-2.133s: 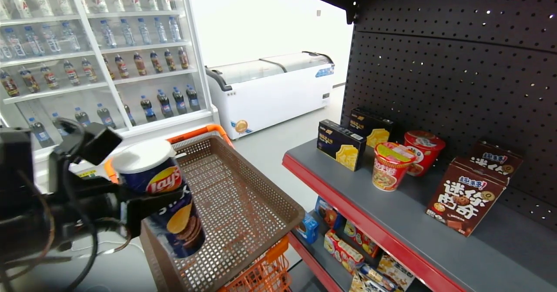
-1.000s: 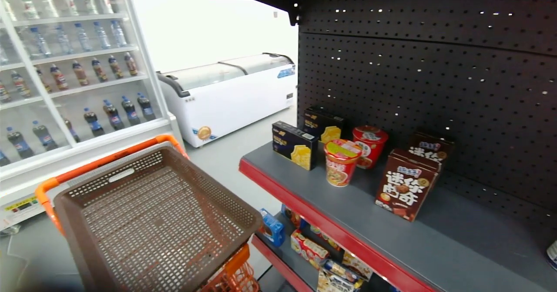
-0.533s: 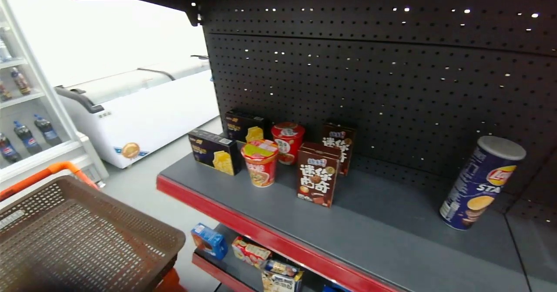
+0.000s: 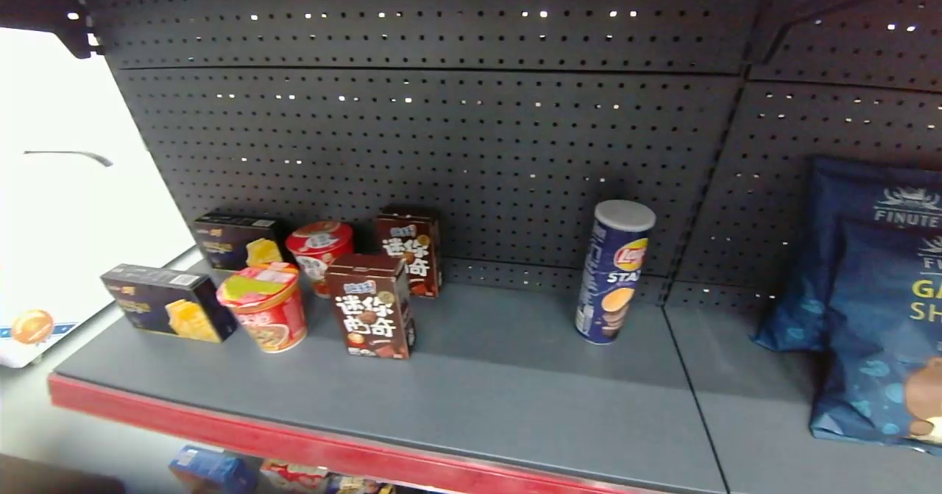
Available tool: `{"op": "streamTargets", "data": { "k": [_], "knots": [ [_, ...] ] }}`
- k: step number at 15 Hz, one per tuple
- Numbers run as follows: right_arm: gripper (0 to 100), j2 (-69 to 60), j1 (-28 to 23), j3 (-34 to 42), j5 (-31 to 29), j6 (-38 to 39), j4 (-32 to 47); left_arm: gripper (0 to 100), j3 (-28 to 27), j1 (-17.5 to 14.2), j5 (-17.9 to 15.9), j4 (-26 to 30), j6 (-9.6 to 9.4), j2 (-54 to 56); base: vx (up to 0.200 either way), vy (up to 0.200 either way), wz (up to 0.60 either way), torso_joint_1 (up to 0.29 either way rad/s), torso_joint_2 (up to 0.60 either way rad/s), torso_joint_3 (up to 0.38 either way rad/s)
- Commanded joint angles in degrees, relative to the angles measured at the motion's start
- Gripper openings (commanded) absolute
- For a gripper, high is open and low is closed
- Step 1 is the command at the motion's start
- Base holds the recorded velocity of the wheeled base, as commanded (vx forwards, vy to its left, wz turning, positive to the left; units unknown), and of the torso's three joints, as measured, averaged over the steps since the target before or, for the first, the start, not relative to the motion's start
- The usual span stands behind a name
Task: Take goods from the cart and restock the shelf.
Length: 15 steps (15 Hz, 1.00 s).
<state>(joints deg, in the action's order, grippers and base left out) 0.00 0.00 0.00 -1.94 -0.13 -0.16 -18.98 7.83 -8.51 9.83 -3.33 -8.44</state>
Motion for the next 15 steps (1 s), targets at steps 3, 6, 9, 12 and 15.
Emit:
{"op": "streamTargets", "data": {
  "k": [3,6,9,12,15],
  "knots": [
    [100,0.09,0.0,0.0,0.0,-0.04,-0.02,0,0.7,0.0,-0.02,0.02,-0.01,0.44,0.0,0.0,-0.4,0.002,0.0,0.002],
    [100,0.09,0.0,0.0,0.09,-0.13,-0.02,0,1.58,0.0,0.07,0.37,0.08,2.02,0.0,0.0,0.0,0.0,0.0,0.0],
    [100,0.09,0.0,0.0,0.09,-0.13,-0.02,0,2.28,0.08,0.07,0.28,0.08,2.28,0.0,0.0,0.0,0.0,0.0,0.0],
    [100,0.09,0.0,0.0,0.18,-0.22,-0.02,0,2.63,0.08,-0.02,0.19,0.78,2.28,0.0,0.0,0.0,0.0,0.0,0.0],
    [100,0.09,-0.09,0.0,0.18,-0.22,-0.02,0,2.72,0.08,-0.1,0.19,0.87,2.28,0.0,0.0,0.2,0.001,0.0,0.001]
  ]
}}
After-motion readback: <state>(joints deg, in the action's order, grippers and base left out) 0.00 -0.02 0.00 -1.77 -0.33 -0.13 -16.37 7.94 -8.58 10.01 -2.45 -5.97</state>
